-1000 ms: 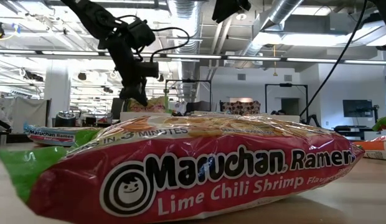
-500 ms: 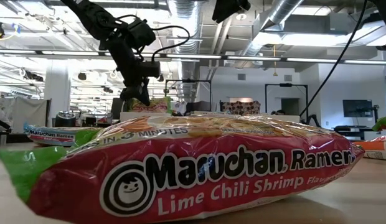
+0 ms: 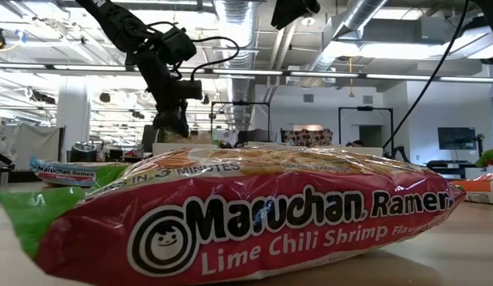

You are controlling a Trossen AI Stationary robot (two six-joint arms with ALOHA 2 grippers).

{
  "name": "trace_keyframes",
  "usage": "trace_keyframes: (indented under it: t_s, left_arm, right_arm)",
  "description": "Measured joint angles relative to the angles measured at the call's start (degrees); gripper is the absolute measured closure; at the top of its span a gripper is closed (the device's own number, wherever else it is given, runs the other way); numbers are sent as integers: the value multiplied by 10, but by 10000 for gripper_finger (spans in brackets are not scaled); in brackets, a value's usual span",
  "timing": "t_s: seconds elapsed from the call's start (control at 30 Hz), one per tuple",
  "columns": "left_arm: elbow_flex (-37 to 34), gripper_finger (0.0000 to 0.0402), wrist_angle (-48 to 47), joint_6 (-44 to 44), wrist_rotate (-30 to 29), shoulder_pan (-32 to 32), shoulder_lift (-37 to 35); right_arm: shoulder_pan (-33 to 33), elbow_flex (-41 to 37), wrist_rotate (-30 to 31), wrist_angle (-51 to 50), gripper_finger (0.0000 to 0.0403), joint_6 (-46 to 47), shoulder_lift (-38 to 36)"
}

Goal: Sort Maruchan noodles
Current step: Put the green noodle pack into the left white bin, then put the orange noodle pack into the right white bin

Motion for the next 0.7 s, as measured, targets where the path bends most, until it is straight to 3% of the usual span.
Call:
trace_keyframes:
  t_s: [0.23,0.4,0.57,0.7]
  left_arm:
    - [0,303,8,-28,-6,0,0]
    - [13,293,6,-43,-51,0,0]
    - [83,296,-47,-121,-31,0,0]
    - [169,297,-155,-190,4,0,0]
  right_arm:
    - [0,0,0,0,258,0,0]
    - [0,0,0,0,258,0,0]
    - [0,0,0,-1,258,-13,0]
    - [0,1,0,-7,258,-23,-5]
